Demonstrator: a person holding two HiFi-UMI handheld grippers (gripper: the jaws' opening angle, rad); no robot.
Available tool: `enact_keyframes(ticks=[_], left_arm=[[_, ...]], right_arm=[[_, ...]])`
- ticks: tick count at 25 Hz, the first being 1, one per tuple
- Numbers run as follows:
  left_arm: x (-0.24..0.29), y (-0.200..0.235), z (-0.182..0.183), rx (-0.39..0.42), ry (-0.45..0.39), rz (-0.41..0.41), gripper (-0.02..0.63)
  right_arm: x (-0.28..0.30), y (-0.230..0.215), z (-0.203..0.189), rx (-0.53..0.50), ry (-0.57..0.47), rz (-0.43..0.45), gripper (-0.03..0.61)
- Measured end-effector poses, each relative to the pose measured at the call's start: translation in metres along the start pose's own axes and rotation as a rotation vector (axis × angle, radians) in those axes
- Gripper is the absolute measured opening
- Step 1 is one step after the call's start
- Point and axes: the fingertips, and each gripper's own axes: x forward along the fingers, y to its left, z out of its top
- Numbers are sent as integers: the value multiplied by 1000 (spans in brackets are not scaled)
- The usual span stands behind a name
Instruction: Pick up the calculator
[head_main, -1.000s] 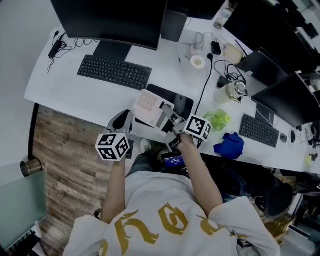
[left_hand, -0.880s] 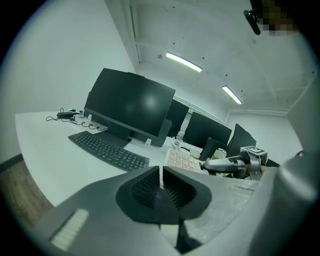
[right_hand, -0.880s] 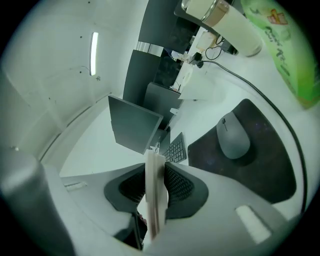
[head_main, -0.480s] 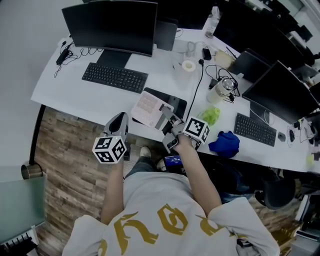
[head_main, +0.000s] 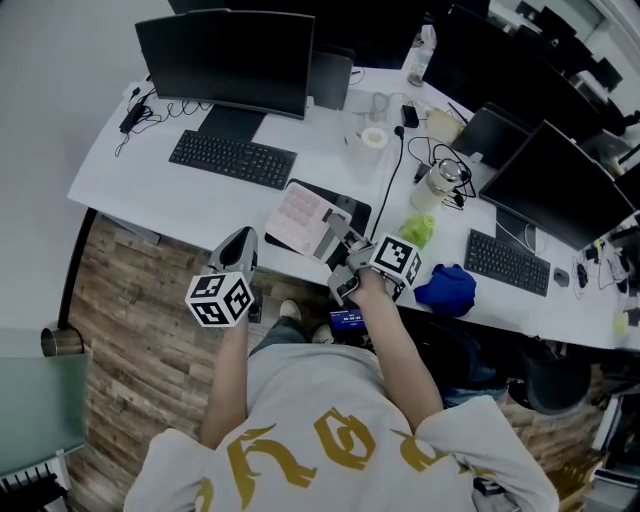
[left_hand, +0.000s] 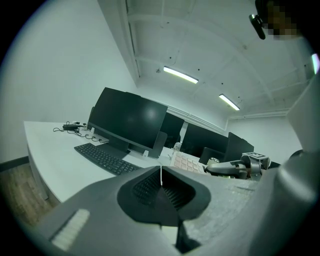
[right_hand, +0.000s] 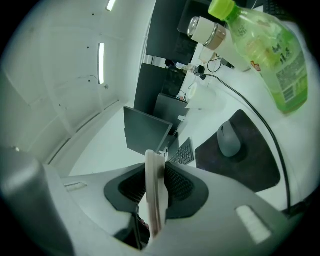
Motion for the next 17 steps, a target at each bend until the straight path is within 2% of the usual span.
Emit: enact_keyframes(ticks=[17], left_arm=[[0, -3, 1, 2, -3, -12, 0]], right_arm=[[-3, 2, 3, -2, -14, 9, 108]])
